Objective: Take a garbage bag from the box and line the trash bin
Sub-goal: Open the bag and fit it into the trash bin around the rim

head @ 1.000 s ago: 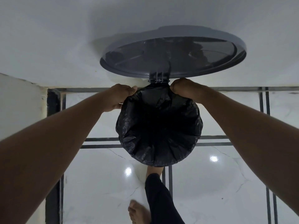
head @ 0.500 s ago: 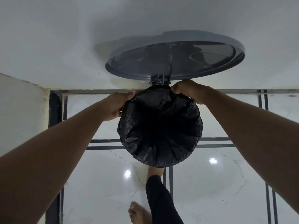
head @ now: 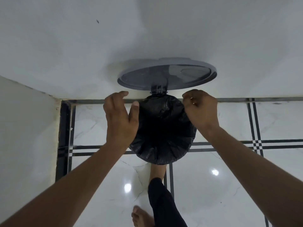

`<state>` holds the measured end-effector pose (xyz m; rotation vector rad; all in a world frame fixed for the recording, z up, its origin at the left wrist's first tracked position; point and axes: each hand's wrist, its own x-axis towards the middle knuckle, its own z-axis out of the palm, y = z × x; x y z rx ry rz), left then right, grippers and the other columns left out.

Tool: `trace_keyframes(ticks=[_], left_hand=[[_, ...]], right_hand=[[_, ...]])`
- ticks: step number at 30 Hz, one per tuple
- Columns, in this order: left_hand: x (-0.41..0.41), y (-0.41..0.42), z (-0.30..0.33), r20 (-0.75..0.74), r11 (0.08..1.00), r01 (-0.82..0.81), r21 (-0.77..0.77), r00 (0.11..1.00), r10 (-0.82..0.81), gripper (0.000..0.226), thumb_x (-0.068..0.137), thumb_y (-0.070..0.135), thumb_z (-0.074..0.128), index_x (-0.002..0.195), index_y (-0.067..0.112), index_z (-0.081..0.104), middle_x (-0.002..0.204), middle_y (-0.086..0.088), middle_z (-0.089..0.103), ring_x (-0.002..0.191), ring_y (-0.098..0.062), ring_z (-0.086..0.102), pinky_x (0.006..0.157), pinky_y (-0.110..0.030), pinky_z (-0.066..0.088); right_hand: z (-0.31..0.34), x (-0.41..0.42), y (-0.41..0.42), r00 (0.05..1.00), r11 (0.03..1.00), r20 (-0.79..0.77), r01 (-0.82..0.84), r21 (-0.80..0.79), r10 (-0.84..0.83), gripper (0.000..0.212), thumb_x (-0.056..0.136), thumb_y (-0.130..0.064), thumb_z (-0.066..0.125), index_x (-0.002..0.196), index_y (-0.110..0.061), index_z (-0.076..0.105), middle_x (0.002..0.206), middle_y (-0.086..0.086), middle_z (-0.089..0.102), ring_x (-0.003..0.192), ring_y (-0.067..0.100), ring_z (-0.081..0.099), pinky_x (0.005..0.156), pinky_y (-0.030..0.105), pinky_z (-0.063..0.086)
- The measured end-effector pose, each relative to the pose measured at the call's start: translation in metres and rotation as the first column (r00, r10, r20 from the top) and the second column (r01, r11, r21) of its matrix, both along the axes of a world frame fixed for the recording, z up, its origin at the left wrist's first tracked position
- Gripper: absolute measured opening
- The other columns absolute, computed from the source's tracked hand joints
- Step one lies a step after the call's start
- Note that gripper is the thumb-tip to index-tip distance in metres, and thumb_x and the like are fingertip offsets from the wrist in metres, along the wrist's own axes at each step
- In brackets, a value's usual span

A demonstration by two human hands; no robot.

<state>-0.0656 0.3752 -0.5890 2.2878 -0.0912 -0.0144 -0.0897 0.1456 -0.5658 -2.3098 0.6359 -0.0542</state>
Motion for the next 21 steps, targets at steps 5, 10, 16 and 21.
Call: trace_keyframes(ticks=[5,10,16,21], left_hand=[[0.016,-0.022,0.077,0.402,0.962,0.16,0.221,0.884,-0.239,0.05,0.104,0.028,0.059,0.144,0.0,0.05,0.147,-0.026,0.045,0.136,-0.037,0.044,0.111,-0.052,0.041],[0.071,-0.041,0.105,0.124,0.784,0.471,0.405,0.821,-0.558,0.06,0.11,0.048,0.028,0.157,0.013,0.04,0.155,-0.015,0.048,0.141,-0.036,0.045,0.113,-0.052,0.041],[0.07,-0.027,0.111,-0.052,0.68,0.663,0.315,0.727,-0.685,0.052,0.111,0.041,0.036,0.157,0.016,0.042,0.154,-0.01,0.053,0.138,-0.03,0.051,0.112,-0.039,0.041],[0.008,-0.007,0.091,-0.08,0.608,0.706,0.363,0.674,-0.734,0.057,0.106,0.043,0.046,0.153,0.012,0.047,0.151,-0.015,0.053,0.133,-0.036,0.053,0.112,-0.047,0.045]], right_hand=[[0.068,0.005,0.01,0.845,0.898,0.446,-0.084,-0.432,0.294,0.022,0.093,-0.018,0.067,0.11,-0.005,0.073,0.11,0.013,0.066,0.1,0.026,0.057,0.087,0.019,0.041],[0.094,0.045,-0.013,0.886,0.879,0.151,-0.387,-0.279,0.438,0.051,0.105,-0.047,0.046,0.14,-0.012,0.058,0.134,0.01,0.058,0.12,0.026,0.059,0.1,0.04,0.05],[0.118,0.029,-0.02,0.852,0.877,-0.209,-0.467,0.112,0.48,0.06,0.103,-0.051,0.051,0.155,-0.021,0.045,0.158,0.002,0.047,0.145,0.018,0.042,0.111,0.02,0.029],[0.113,-0.026,-0.007,0.726,0.774,-0.365,-0.633,-0.023,0.583,0.061,0.101,-0.045,0.057,0.15,-0.011,0.048,0.153,0.01,0.052,0.14,0.027,0.047,0.113,0.03,0.034]])
